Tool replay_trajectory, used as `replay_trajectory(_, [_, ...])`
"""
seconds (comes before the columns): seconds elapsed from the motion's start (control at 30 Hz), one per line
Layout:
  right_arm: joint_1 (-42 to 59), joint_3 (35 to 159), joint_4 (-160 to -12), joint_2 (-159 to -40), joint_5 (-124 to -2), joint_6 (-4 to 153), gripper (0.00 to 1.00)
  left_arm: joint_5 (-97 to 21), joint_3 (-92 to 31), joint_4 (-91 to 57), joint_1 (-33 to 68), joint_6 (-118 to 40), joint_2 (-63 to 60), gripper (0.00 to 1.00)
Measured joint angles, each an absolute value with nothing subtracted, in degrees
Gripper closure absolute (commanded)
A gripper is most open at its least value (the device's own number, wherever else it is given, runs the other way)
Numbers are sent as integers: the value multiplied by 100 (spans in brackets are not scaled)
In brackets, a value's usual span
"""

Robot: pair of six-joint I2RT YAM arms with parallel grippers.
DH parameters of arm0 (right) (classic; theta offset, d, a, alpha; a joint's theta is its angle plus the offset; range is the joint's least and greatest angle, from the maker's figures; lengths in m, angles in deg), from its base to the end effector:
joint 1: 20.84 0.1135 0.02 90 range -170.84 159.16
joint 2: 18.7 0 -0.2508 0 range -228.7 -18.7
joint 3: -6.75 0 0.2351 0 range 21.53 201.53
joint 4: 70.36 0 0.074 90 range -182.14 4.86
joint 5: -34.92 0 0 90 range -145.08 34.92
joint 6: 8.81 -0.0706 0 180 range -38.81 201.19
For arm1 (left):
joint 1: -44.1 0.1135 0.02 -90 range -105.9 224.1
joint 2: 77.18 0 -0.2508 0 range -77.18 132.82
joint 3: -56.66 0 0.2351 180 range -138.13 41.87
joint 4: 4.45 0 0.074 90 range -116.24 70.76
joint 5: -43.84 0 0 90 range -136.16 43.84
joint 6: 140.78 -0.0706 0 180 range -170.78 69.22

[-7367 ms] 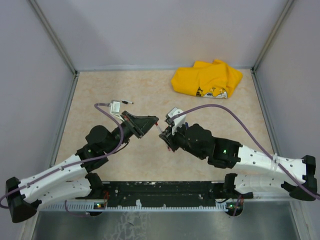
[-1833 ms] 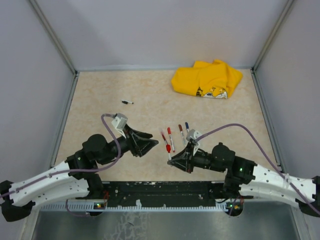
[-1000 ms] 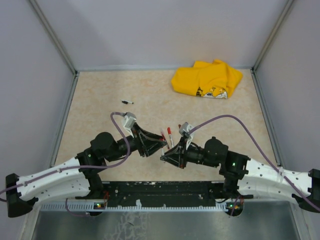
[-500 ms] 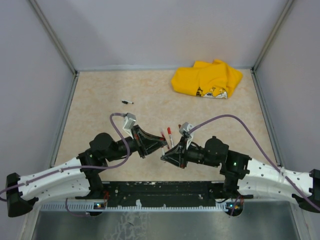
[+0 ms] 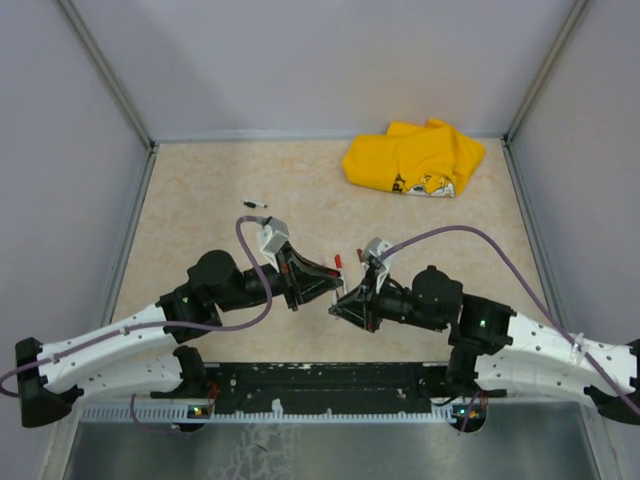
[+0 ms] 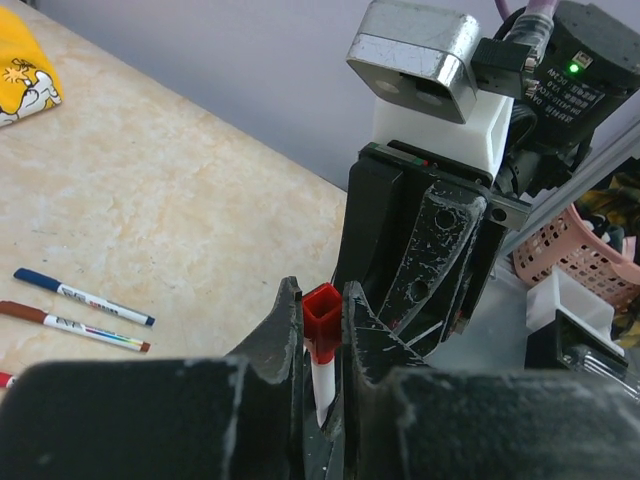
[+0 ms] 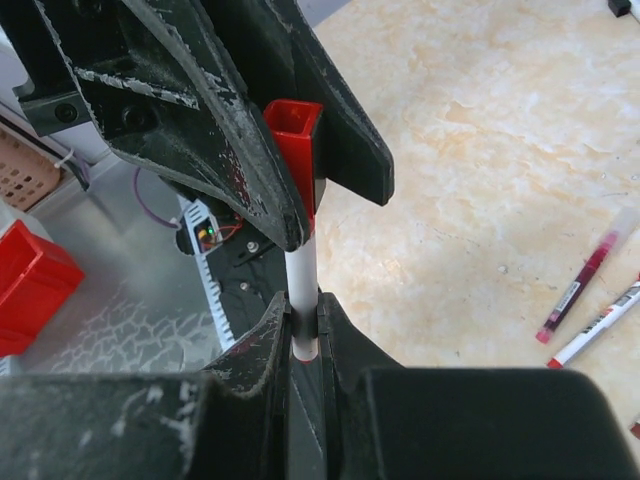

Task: Insert the pens into the pen caps
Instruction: Press the pen cap onto the pen.

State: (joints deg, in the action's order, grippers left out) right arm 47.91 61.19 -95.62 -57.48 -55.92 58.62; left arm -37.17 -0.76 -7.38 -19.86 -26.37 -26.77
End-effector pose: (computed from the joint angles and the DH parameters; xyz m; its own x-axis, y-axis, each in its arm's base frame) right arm 0.0691 0.1807 0.3099 -0.4155 -0.0096 -0.9095 -0.8422 0.3819 0.3807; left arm 0.0941 -0.2177 0.3457 -0.3666 -0.1795 -0.9129 0.8833 0.2409 -0.4021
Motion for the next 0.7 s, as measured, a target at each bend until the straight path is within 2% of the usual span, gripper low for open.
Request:
replay_trajectory(0.33, [4822,6628,-10253,-5803,-5319,6188,100,-3643,-161,-683,-1984,-2854,-2607,100])
replay_trajectory(0.7, [4852,6891,-10327,-5890,-5017,6695,100,-3618,-21,-80,-1912,-2786,-2580,100])
